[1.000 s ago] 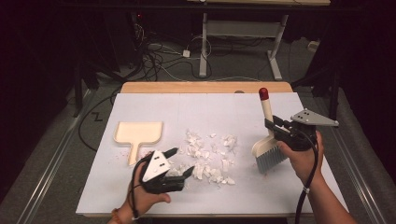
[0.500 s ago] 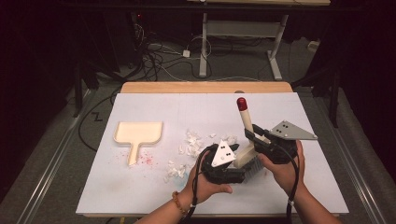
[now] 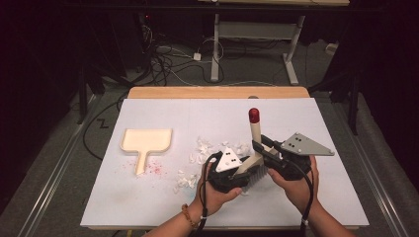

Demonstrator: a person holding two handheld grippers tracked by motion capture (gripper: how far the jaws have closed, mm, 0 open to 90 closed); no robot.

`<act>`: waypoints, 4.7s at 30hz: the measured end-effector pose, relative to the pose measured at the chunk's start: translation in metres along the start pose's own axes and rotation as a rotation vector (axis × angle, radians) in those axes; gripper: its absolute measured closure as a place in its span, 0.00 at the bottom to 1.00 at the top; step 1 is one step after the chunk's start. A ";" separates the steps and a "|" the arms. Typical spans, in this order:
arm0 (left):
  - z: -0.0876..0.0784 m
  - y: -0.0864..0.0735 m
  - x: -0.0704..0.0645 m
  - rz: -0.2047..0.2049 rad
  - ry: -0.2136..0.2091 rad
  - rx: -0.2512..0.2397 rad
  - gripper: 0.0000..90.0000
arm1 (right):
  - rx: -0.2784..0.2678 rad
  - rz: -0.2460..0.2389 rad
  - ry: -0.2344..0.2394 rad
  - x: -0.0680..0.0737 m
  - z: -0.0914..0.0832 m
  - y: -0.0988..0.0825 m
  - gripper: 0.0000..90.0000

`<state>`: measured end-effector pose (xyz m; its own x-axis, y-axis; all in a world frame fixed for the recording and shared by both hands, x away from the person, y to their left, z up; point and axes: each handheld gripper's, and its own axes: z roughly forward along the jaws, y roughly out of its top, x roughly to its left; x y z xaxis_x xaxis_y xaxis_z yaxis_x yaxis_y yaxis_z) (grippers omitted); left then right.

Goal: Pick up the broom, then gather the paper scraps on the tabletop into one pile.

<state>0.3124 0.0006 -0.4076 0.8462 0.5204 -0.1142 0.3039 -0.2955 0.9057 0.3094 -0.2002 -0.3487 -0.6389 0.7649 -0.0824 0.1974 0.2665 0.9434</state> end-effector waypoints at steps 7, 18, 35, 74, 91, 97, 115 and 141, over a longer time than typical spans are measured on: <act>-0.032 -0.003 0.018 0.079 -0.083 0.084 0.72 | 0.016 -0.027 0.161 0.001 -0.008 0.005 0.73; -0.056 -0.009 0.017 0.201 -0.192 0.178 0.72 | 0.156 -0.247 0.488 -0.010 -0.020 -0.003 0.50; -0.060 -0.011 0.006 0.307 -0.346 0.204 0.72 | 0.325 -0.366 0.747 0.012 0.014 -0.038 0.69; -0.156 -0.106 0.066 0.197 0.396 0.138 0.19 | 0.219 -0.237 0.190 -0.066 -0.006 -0.023 0.76; -0.173 -0.115 0.077 0.146 0.451 0.135 0.21 | 0.337 -0.182 -0.064 -0.104 0.059 -0.040 0.76; -0.175 -0.116 0.080 0.116 0.457 0.134 0.21 | 0.395 -0.261 -0.106 -0.093 0.090 -0.042 0.76; -0.174 -0.120 0.079 0.119 0.461 0.158 0.21 | 0.404 -0.344 -0.058 -0.046 0.125 -0.053 0.76; -0.168 -0.119 0.076 0.153 0.419 0.190 0.21 | 0.309 -0.411 0.213 0.040 0.084 -0.045 0.76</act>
<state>0.2675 0.2099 -0.4558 0.6502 0.7258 0.2247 0.2972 -0.5151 0.8039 0.3375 -0.1319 -0.4217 -0.8393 0.4349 -0.3264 0.0890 0.7021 0.7065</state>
